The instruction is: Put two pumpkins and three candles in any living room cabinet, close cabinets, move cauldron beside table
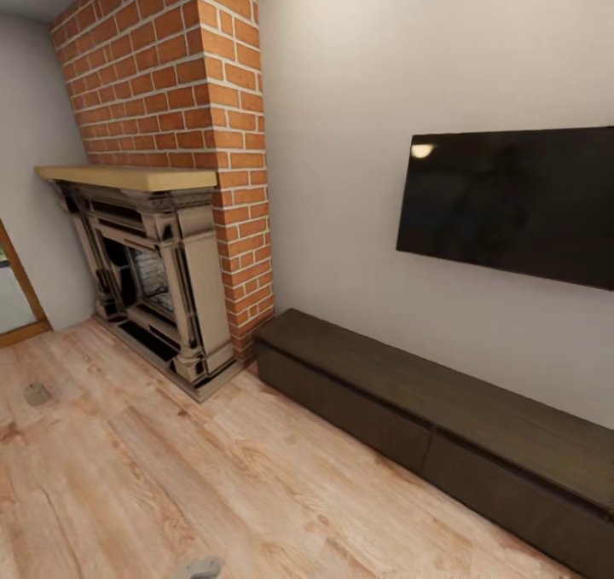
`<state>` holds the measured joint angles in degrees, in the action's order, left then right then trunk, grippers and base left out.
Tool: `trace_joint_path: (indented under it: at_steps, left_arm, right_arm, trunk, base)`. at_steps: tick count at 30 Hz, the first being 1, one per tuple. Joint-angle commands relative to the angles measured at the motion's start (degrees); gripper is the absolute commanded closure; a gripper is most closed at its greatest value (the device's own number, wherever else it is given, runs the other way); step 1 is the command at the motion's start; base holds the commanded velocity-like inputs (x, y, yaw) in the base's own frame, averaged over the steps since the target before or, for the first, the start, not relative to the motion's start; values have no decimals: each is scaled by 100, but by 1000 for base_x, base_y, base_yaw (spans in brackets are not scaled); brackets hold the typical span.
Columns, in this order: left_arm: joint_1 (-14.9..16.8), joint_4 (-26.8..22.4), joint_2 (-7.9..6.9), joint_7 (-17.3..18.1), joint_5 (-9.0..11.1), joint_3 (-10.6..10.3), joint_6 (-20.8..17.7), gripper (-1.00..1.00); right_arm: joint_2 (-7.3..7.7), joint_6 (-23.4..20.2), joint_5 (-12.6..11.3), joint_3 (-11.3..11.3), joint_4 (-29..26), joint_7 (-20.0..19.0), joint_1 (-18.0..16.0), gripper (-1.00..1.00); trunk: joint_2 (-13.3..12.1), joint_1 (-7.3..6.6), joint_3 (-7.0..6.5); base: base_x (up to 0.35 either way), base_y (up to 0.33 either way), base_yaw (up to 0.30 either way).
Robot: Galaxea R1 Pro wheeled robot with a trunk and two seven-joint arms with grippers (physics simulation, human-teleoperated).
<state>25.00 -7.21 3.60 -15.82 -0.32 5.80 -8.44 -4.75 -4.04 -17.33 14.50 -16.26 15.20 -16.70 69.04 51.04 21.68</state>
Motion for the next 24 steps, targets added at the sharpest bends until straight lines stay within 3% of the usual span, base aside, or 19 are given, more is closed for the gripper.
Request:
trace_joint_path:
  at_steps: [1,24]
  left_arm:
    - [2,0,0,0,-1,0,0,-100]
    - [-3,0,0,0,4,-1,0,-100]
  right_arm:
    - [0,0,1,0,0,0,0,-100]
    - [8,-16,-4,1,0,-1,0,-100]
  trunk:
    - [0,0,-3]
    - [0,0,-66]
  base:
    - [0,0,-279]
    - [0,0,-279]
